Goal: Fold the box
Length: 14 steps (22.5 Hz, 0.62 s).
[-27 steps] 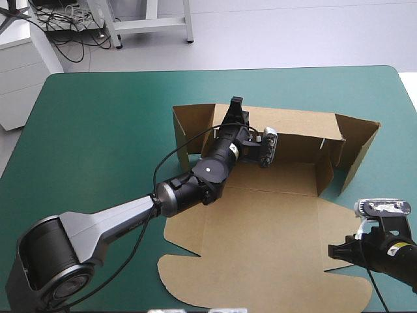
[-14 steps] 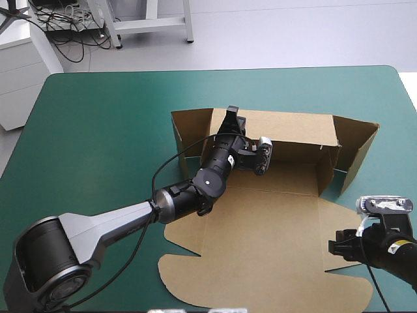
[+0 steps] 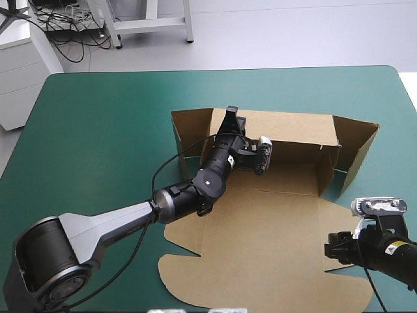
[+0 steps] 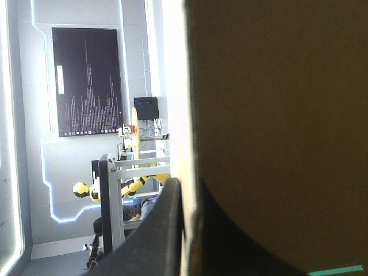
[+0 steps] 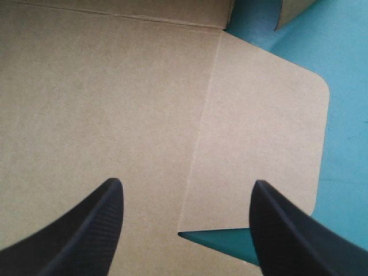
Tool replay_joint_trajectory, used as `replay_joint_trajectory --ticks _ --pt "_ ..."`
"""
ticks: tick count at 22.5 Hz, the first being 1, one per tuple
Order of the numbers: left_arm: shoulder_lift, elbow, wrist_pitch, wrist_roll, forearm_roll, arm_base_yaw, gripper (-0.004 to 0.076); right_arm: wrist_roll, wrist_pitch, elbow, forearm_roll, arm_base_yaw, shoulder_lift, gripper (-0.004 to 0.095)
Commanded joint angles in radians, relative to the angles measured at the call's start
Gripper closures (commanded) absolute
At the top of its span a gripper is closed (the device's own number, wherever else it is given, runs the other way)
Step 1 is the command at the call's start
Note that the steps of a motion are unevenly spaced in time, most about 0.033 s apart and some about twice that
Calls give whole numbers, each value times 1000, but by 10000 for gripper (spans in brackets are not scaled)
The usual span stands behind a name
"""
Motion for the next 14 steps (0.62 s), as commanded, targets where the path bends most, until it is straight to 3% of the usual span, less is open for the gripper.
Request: replay_joint_trajectory --ticks 1,5,7,14 --pt "-45 -15 19 -13 54 -7 734 -10 -67 -56 -12 -8 6 352" --pt "-45 -15 19 -13 53 -7 734 45 -75 -280 -161 -8 54 352" --pt "-45 -15 19 -14 51 -7 734 90 -129 -437 -222 -8 111 353" --pt "-45 -5 19 -142 53 -7 734 215 -191 -715 -283 -8 378 352"
